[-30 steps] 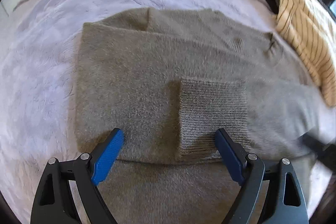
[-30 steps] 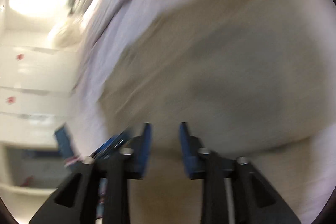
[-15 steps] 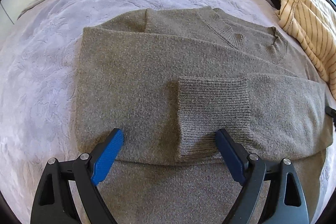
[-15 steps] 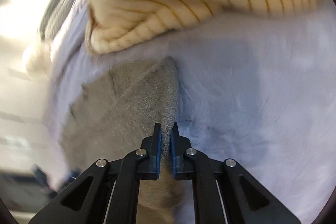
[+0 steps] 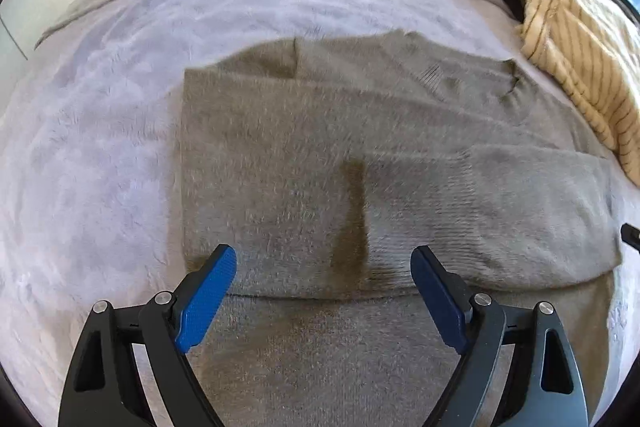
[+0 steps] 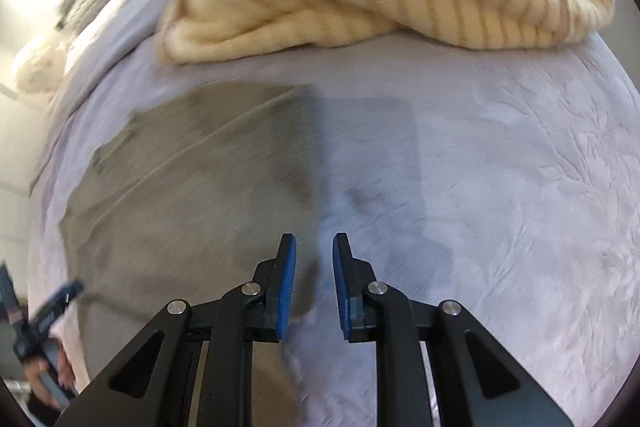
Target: Fold small clothes
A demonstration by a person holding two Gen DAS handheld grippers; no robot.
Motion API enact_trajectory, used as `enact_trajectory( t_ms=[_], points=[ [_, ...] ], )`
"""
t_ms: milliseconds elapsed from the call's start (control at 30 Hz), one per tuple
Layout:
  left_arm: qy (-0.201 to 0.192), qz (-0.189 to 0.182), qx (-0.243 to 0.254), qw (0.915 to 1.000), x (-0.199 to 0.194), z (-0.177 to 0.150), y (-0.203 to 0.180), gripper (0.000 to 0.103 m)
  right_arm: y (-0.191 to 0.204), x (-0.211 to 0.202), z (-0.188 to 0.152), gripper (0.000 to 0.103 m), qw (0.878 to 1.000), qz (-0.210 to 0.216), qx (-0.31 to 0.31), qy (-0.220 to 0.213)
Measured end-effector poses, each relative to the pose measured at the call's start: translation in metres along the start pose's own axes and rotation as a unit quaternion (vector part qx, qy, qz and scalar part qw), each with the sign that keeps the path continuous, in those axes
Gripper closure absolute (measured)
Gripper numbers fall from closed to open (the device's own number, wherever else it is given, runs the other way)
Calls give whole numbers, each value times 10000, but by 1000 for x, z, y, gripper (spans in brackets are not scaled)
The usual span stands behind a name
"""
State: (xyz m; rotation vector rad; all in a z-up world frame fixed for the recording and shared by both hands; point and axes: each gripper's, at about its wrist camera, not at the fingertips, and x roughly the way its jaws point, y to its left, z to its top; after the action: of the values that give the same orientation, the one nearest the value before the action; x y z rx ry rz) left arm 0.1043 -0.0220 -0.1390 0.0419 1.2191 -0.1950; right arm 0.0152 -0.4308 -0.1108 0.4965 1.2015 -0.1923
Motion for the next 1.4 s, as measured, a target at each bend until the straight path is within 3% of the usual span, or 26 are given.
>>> enact_trajectory(
  t_ms=[67,200,267,800,967,1400],
  points=[
    [-36,-35,65,10000,-1,4,-4,13,14,-6,-2,83,9997,64,-241,-16],
    [274,200,249,9991,19,2,-16,13,48,35,-4,83,9980,-93,-541,327],
    [309,163,162,9993,26,-2,-11,13,45,46,-12,84,9969,-198,-583,494],
    [611,236,197,9977,10,-27,-7,13,26,6,-33,80,9986,82,62,527],
    [658,252,191,9973,7,-32,-4,13,28,4,-42,62,9981,83,152,590],
    [846,261,182,9959,-4,-44,2,13,34,-1,-55,57,9963,165,298,786]
  ],
)
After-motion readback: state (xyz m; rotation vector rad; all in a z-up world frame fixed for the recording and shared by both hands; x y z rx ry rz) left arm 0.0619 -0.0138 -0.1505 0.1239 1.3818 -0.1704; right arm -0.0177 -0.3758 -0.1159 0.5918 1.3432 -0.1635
